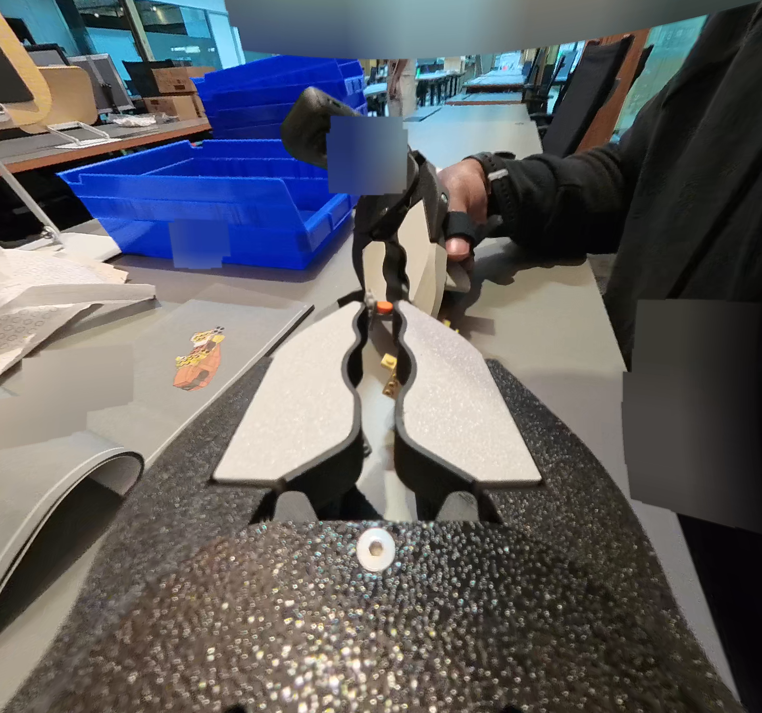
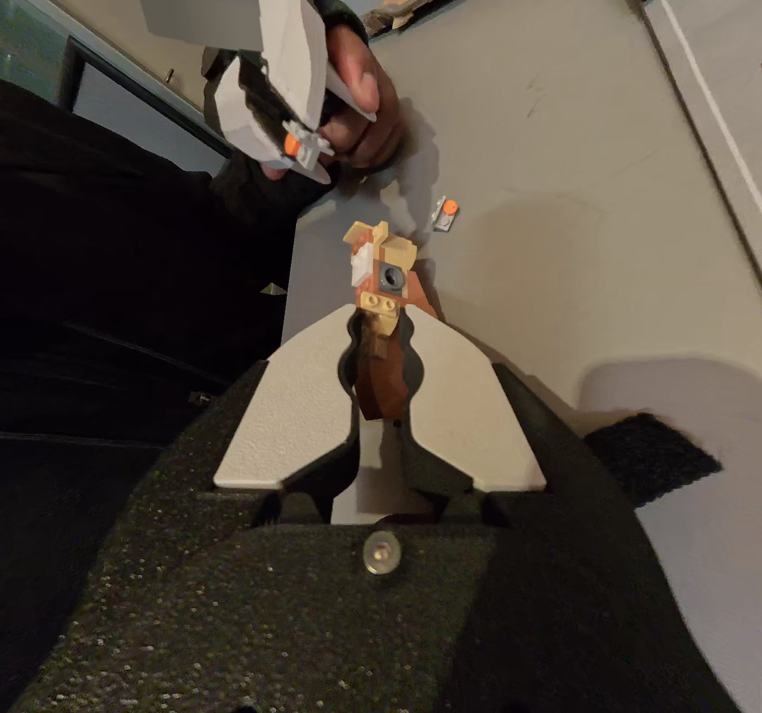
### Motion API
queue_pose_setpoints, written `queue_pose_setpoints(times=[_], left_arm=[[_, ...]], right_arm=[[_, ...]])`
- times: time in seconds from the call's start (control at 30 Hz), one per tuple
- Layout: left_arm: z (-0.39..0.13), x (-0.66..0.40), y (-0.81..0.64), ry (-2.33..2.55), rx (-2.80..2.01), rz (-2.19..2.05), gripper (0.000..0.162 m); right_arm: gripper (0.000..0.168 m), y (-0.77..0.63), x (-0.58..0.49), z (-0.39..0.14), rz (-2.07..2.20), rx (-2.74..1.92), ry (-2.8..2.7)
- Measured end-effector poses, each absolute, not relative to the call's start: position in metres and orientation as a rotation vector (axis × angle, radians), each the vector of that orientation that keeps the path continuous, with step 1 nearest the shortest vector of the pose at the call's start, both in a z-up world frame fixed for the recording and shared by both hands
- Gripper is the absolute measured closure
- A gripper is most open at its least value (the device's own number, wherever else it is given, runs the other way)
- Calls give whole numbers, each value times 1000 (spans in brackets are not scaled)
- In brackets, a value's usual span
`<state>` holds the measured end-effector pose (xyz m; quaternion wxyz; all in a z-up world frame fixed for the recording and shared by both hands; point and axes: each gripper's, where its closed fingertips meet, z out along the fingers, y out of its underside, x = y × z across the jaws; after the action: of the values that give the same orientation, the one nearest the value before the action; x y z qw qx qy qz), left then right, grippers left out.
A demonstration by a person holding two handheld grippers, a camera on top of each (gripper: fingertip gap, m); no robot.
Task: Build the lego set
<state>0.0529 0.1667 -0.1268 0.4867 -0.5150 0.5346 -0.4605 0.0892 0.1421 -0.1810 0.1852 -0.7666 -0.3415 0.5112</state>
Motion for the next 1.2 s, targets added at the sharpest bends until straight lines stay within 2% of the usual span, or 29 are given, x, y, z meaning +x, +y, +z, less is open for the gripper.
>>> queue_pose_setpoints(times=[0.37, 1.2], left_arm=[[-151, 58, 160, 1496, -1364, -1144, 152], [-145, 58, 148, 1555, -1331, -1383, 152]], right_arm=[[152, 139, 88, -171, 1613, -2080, -960], [152, 131, 85, -162, 1673, -1985, -978]])
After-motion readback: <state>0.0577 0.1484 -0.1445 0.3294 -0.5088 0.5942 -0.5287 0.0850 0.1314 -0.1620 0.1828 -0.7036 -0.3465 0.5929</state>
